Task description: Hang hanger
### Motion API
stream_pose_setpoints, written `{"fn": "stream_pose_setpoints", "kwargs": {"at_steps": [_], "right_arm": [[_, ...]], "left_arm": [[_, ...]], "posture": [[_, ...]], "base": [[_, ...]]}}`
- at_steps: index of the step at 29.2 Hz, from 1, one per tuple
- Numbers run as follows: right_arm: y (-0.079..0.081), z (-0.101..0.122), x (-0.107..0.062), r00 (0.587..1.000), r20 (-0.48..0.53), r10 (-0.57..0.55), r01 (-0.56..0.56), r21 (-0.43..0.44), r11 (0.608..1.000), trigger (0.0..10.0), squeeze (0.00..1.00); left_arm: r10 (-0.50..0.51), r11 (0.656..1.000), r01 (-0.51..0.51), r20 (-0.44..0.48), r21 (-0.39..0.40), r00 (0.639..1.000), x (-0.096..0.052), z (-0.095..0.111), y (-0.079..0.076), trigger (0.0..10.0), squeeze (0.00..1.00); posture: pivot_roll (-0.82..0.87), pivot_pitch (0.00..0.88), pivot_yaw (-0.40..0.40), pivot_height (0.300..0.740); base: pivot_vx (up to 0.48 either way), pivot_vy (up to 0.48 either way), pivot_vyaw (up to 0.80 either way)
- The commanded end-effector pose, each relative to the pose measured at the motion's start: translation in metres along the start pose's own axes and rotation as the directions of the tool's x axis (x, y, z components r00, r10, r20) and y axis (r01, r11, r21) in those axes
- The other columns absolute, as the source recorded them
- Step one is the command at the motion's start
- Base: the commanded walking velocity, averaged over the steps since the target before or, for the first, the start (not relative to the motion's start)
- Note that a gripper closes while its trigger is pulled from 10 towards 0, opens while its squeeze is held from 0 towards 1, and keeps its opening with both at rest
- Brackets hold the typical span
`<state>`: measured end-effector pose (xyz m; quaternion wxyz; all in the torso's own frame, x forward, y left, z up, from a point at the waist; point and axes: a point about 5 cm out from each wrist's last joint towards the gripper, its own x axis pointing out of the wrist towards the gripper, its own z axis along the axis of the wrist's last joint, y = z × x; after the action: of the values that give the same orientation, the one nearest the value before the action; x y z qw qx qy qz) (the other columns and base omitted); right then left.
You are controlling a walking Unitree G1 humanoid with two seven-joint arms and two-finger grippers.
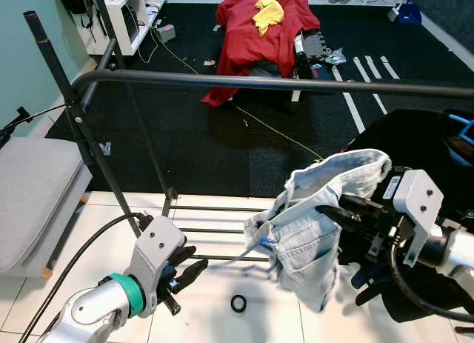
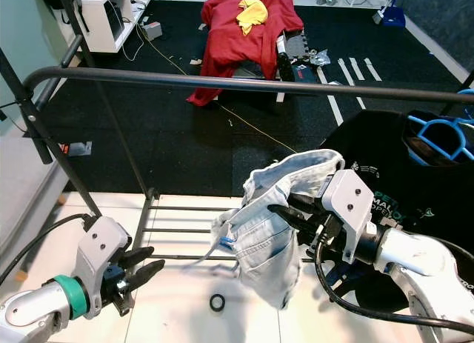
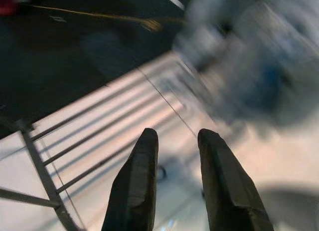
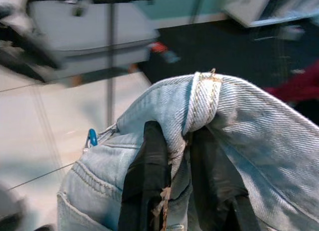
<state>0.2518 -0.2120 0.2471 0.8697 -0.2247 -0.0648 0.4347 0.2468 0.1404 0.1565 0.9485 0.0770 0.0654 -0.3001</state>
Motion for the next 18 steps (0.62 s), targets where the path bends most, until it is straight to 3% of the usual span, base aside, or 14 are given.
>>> {"fn": "stream_pose_setpoints", "kwargs": {"at_steps": [1, 3, 6, 8, 10, 13, 14, 16, 17, 18], "right_arm": [[0.001, 0.015, -0.007, 0.998, 0.048, 0.042, -0.042, -0.02, 0.999, 0.0, 0.0], [-0.005, 0.019, -0.011, 0.998, 0.059, 0.026, -0.024, -0.034, 0.999, 0.0, 0.0], [-0.016, 0.036, -0.014, 0.989, 0.151, -0.009, 0.016, -0.044, 0.999, 0.0, 0.0], [-0.016, 0.036, -0.014, 0.989, 0.151, -0.009, 0.016, -0.044, 0.999, 0.0, 0.0], [-0.018, 0.042, -0.013, 0.983, 0.183, -0.012, 0.021, -0.05, 0.999, 0.0, 0.0], [-0.025, 0.066, -0.003, 0.945, 0.328, 0.018, -0.003, -0.048, 0.999, 0.0, 0.0], [-0.024, 0.069, 0.0, 0.935, 0.353, 0.034, -0.021, -0.039, 0.999, 0.0, 0.0], [-0.024, 0.07, 0.001, 0.931, 0.362, 0.042, -0.033, -0.032, 0.999, 0.0, 0.0], [-0.023, 0.07, 0.005, 0.926, 0.375, 0.049, -0.043, -0.023, 0.999, 0.0, 0.0], [-0.023, 0.07, 0.005, 0.926, 0.375, 0.049, -0.043, -0.023, 0.999, 0.0, 0.0]], "left_arm": [[0.094, 0.995, -0.094, -0.018, -0.015, 0.995, -0.001, -0.006, 0.008, 10.0, 0.0], [0.153, 0.988, -0.153, -0.026, -0.001, 0.988, -0.004, -0.009, 0.014, 10.0, 0.0], [0.106, 0.994, -0.106, -0.06, 0.004, 0.993, -0.01, -0.014, 0.015, 10.0, 0.0], [0.106, 0.994, -0.106, -0.06, 0.004, 0.993, -0.01, -0.014, 0.015, 10.0, 0.0], [0.072, 0.997, -0.073, -0.072, -0.008, 0.995, -0.012, -0.016, 0.012, 10.0, 0.0], [-0.119, 0.985, 0.109, -0.063, -0.137, 0.991, -0.019, -0.015, -0.003, 10.0, 0.0], [-0.151, 0.979, 0.143, -0.048, -0.148, 0.987, -0.02, -0.013, -0.006, 10.0, 0.15], [-0.162, 0.977, 0.155, -0.038, -0.148, 0.986, -0.021, -0.012, -0.006, 10.0, 0.15], [-0.202, 0.972, 0.196, -0.03, -0.13, 0.979, -0.023, -0.01, -0.011, 10.0, 1.0], [-0.202, 0.972, 0.196, -0.03, -0.13, 0.979, -0.023, -0.01, -0.011, 10.0, 1.0]], "posture": [[-0.15, 0.202, 0.089, 0.74], [-0.14, 0.203, 0.089, 0.74], [-0.14, 0.205, 0.093, 0.74], [-0.14, 0.205, 0.093, 0.74], [-0.14, 0.205, 0.094, 0.74], [-0.13, 0.201, 0.09, 0.74], [-0.13, 0.2, 0.087, 0.74], [-0.13, 0.2, 0.086, 0.74], [-0.13, 0.2, 0.08, 0.74], [-0.13, 0.2, 0.08, 0.74]], "base": [[0.0, 0.0, 0.0], [0.0, 0.0, 0.0], [0.0, 0.0, 0.0], [0.0, 0.0, 0.0], [0.0, 0.0, 0.0], [0.0, 0.0, 0.0], [0.0, 0.0, 0.0], [0.0, 0.0, 0.0], [0.0, 0.0, 0.0], [0.0, 0.0, 0.0]]}}
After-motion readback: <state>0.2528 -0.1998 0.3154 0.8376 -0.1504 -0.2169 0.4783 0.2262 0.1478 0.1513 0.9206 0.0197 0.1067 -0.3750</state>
